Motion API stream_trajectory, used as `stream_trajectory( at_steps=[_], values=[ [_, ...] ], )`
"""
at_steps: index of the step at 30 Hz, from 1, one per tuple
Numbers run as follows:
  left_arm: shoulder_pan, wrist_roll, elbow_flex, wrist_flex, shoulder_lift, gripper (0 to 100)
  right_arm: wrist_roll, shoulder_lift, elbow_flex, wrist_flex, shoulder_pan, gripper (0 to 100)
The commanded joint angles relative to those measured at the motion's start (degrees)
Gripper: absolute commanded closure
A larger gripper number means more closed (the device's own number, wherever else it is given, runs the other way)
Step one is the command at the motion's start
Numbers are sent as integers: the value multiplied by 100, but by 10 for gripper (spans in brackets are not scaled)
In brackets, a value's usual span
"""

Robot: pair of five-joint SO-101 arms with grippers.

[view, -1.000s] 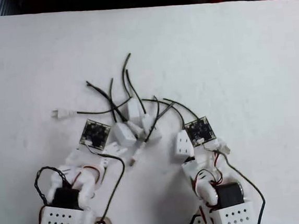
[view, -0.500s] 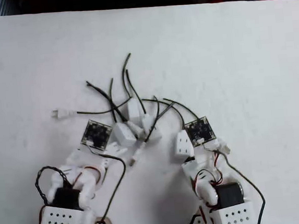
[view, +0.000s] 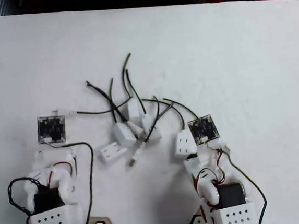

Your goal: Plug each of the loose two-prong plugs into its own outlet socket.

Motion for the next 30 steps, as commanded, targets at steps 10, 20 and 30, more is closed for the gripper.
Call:
stream_trajectory(
  at_steps=[10,20,30],
  values=[
    [-92,-44,-79,-35,-84,976,-844,866,-2224,-286,-1490,981],
    [-92,-62,-79,-35,-84,976,-2330,5771,-4765,-251,-2809,882],
    [-92,-62,-70,-35,-84,976,-3701,8673,-6338,-286,-3477,823]
  ],
)
